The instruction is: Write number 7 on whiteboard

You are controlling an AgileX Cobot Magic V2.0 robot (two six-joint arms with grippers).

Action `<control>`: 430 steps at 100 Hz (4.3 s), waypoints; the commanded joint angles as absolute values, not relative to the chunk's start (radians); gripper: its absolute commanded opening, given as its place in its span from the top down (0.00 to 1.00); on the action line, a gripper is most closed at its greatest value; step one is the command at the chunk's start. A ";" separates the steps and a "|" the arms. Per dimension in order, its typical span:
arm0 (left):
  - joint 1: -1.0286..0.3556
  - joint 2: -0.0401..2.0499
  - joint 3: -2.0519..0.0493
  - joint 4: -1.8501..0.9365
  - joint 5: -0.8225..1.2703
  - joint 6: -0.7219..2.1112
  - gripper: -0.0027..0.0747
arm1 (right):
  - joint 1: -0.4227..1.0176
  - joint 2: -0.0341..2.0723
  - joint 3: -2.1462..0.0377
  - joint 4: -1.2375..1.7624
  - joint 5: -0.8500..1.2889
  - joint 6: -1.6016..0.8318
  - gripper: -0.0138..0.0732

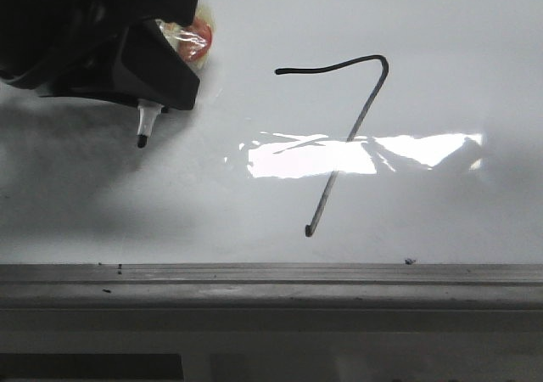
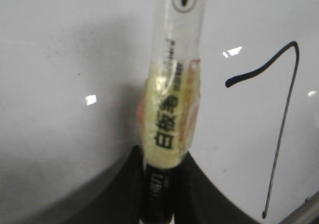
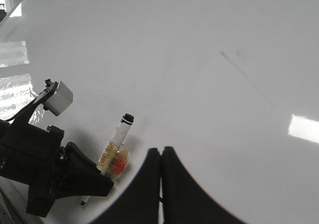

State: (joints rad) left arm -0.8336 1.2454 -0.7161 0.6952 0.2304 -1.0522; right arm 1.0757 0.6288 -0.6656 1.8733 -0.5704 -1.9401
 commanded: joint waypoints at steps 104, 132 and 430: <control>-0.822 1.296 -0.717 0.520 0.367 -1.038 0.99 | 1.079 0.628 -0.695 1.861 -0.549 -1.947 0.92; -0.818 1.296 -0.717 0.520 0.336 -1.038 0.70 | 1.079 0.628 -0.695 1.861 -0.549 -1.947 0.92; -0.842 0.074 -0.315 0.348 0.365 -0.232 0.99 | 1.079 0.140 -0.322 1.861 -0.464 -1.947 0.92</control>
State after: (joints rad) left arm -0.9084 0.0606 -0.3350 0.4443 0.6173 -0.6315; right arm 1.0757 0.1270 -0.2979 1.8759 -0.5065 -1.9416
